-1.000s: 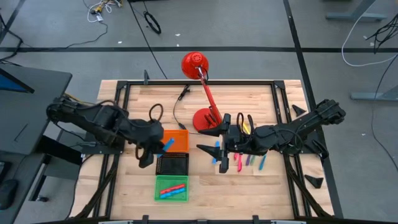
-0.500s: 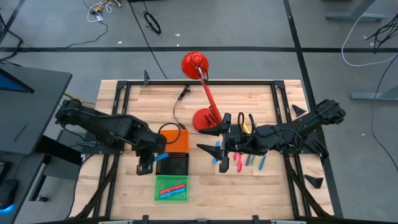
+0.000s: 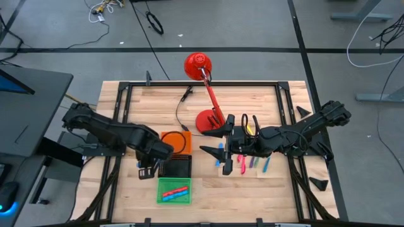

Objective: Pick & Place Markers
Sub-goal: Put the right blue highlighter into the green bin

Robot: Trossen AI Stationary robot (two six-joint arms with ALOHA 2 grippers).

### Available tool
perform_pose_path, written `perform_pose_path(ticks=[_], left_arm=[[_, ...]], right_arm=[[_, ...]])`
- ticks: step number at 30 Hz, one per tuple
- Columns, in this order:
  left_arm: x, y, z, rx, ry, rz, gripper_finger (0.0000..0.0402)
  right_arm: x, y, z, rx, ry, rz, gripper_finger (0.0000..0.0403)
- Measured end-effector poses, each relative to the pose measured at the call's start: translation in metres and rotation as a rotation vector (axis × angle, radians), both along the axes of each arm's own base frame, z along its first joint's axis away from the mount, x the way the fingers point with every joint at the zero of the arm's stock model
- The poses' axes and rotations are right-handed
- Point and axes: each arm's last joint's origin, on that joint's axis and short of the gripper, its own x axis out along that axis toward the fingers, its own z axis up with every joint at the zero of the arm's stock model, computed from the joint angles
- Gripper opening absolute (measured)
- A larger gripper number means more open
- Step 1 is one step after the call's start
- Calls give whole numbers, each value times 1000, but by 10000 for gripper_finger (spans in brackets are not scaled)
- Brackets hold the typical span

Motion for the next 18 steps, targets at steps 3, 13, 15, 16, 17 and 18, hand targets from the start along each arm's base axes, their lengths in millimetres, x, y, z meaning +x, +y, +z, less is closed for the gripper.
perform_pose_path(ticks=[3, 13, 15, 16, 17, 18], left_arm=[[4, -9, -6, 6, 23, -16, 68], [46, -37, -15, 35, 13, -68, 68], [55, -41, -16, 37, 7, -70, 68], [60, -43, -17, 35, 4, -70, 68], [64, -45, -17, 34, 0, -70, 68], [69, -47, -18, 33, -4, -70, 68]], right_arm=[[0, 0, 1, 3, -7, 0, 229], [-1, 0, 6, 28, -57, 1, 229], [-1, 0, 7, 36, -74, 1, 229], [-1, 0, 8, 41, -82, 1, 229], [-1, -1, 9, 44, -90, 1, 229], [-1, -1, 10, 47, -96, 1, 229]])
